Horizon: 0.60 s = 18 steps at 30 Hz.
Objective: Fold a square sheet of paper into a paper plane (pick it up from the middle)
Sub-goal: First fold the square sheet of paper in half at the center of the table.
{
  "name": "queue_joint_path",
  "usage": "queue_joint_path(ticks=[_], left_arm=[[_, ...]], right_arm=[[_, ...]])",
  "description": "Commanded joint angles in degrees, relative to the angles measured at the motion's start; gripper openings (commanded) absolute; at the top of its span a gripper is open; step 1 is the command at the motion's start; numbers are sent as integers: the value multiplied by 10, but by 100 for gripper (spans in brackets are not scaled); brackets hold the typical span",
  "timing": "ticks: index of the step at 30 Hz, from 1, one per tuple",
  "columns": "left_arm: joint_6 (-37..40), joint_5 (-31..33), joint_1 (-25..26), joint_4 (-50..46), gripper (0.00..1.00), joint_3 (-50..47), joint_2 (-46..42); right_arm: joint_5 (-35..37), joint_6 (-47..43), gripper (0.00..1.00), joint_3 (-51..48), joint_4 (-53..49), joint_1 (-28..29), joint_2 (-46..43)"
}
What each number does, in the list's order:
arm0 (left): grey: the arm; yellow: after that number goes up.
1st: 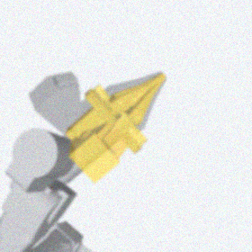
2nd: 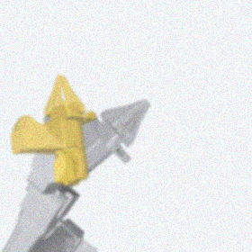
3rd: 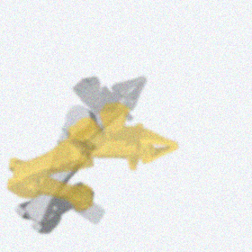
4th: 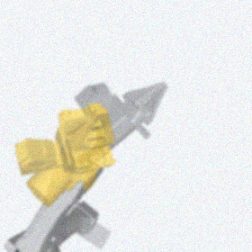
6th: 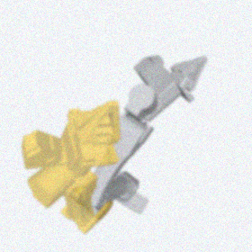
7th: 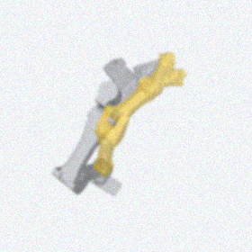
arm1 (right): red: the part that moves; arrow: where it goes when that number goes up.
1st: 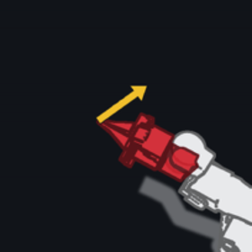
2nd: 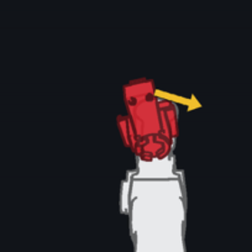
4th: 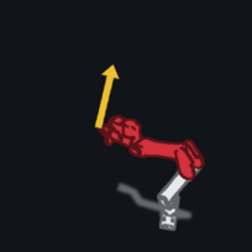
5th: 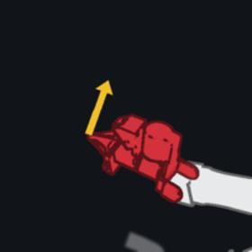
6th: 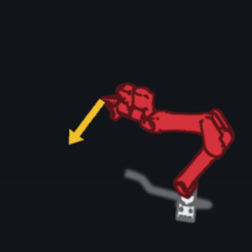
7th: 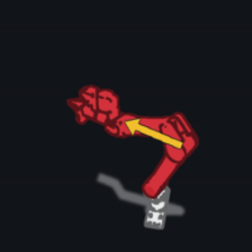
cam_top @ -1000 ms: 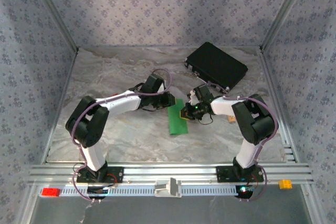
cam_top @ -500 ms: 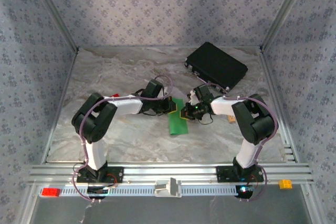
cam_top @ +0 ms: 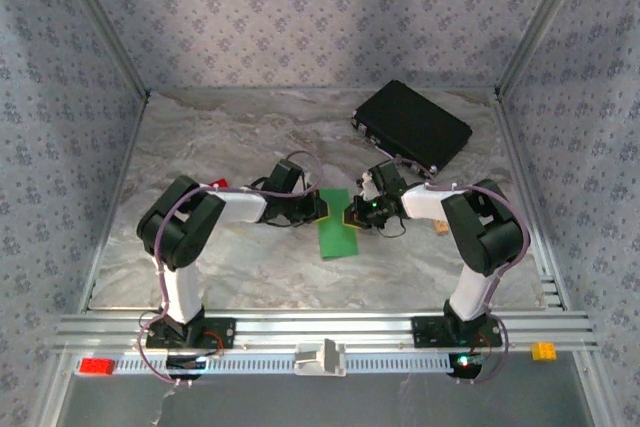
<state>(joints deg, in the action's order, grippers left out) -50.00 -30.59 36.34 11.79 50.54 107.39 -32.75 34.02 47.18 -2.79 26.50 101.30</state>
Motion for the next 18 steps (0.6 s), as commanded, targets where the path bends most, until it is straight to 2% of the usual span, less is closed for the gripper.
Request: queue_joint_path(ticks=[1, 11, 18], left_arm=[[15, 10, -8, 3, 0, -23, 11], [36, 4, -15, -56, 1, 39, -19], [40, -16, -22, -63, 2, 81, 20]], right_arm=[[81, 4, 0, -29, -73, -3, 33], [89, 5, 0, -30, -75, -2, 28], [88, 4, 0, -29, -76, -3, 29]])
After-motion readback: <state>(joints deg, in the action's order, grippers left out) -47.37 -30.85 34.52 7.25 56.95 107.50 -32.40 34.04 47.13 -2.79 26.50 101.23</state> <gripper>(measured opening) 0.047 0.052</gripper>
